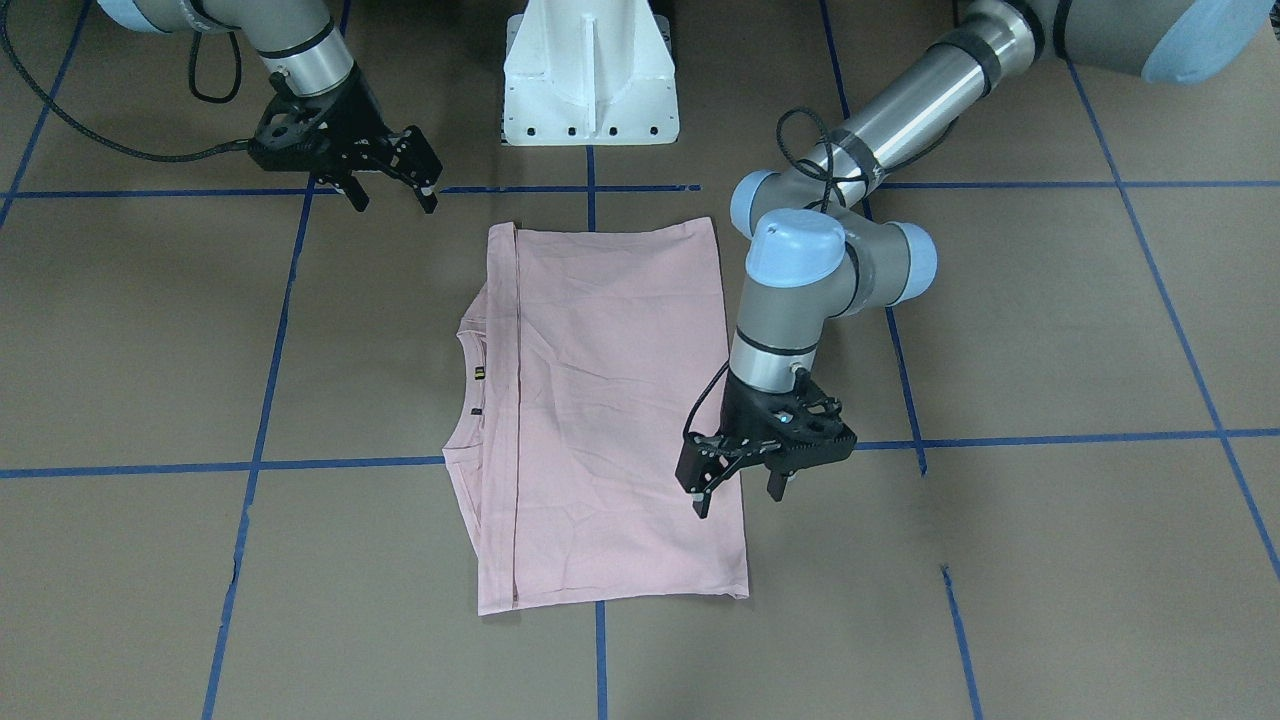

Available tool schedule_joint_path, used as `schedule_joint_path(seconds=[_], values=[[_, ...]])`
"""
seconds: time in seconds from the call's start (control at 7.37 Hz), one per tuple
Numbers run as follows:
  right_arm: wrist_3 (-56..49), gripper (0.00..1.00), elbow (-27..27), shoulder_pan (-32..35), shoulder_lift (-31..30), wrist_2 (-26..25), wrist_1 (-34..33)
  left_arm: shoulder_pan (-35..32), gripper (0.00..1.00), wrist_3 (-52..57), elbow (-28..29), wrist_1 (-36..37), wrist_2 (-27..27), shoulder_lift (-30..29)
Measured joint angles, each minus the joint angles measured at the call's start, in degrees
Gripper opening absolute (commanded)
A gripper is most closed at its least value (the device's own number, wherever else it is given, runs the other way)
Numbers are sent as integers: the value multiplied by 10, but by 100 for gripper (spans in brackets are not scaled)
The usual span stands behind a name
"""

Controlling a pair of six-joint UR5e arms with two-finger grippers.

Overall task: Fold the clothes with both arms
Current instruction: 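Move the left gripper back to the shirt's corner nearest the robot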

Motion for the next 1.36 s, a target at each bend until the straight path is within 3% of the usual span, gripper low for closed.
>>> schedule_joint_path(seconds=[0.27,0.54,0.95,1.36], values=[[0,100,-1,-1,1,-3,0,20,100,-59,-168,100,-51,90],[0,100,-3,-2,6,-2,0,90,100,-168,-293,213,-58,140],[0,100,-9,-2,17,-2,0,194,99,-308,-328,283,-23,155],[0,100,-10,-2,17,-2,0,227,95,-339,-323,291,-18,159]])
